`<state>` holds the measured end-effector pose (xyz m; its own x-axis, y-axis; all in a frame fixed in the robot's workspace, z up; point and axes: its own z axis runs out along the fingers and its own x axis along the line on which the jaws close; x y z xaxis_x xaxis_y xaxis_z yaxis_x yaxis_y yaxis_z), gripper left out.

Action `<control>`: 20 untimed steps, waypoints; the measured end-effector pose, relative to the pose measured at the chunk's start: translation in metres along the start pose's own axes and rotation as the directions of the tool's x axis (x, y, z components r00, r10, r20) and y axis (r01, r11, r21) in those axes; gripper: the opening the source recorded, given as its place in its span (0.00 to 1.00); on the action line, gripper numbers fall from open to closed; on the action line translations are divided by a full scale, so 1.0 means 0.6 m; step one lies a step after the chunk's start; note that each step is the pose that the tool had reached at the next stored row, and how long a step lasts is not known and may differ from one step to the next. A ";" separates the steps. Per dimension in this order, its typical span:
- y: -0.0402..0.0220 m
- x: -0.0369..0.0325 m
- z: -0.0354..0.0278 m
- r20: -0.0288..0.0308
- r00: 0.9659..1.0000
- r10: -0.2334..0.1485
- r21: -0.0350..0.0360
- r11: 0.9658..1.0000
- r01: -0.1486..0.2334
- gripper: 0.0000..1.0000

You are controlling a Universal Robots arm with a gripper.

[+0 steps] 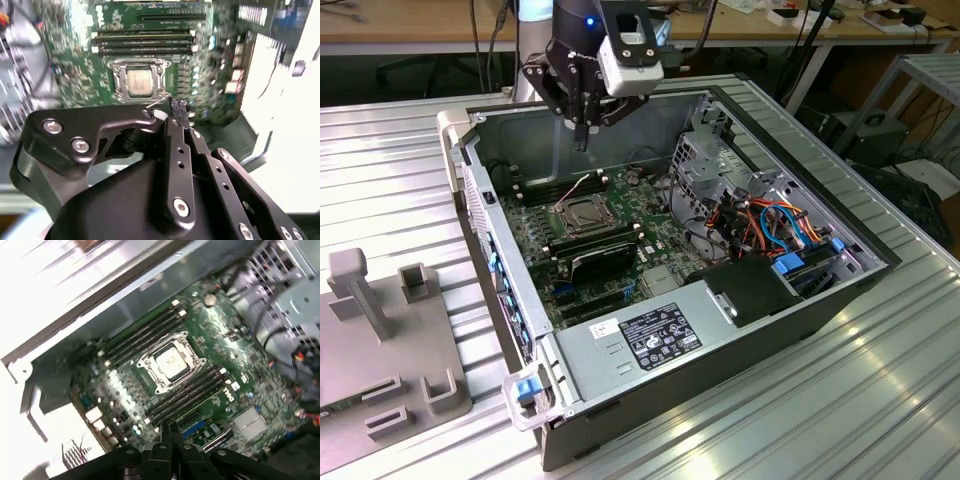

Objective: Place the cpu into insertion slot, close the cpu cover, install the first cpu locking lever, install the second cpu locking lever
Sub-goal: 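Install the first cpu locking lever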

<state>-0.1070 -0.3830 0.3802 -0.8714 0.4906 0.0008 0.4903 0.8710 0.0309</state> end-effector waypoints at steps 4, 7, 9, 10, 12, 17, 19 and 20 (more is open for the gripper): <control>-0.018 0.004 -0.012 0.004 0.975 -0.224 -0.010 0.975 0.224 0.11; -0.025 0.006 -0.017 0.006 0.949 -0.315 -0.013 0.949 0.315 0.11; -0.029 0.007 -0.019 0.008 0.932 -0.361 -0.015 0.932 0.361 0.11; -0.030 0.008 -0.020 0.009 0.927 -0.375 -0.015 0.927 0.375 0.11; -0.033 0.008 -0.022 0.010 0.912 -0.409 -0.016 0.912 0.409 0.11; -0.034 0.009 -0.023 0.011 0.906 -0.424 -0.017 0.905 0.424 0.11; -0.034 0.009 -0.023 0.011 0.906 -0.424 -0.017 0.905 0.424 0.11; -0.033 0.008 -0.019 0.011 0.906 -0.424 -0.017 0.905 0.424 0.11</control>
<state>-0.1209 -0.3981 0.3912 -0.9969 0.0754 -0.0233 0.0742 0.9962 0.0452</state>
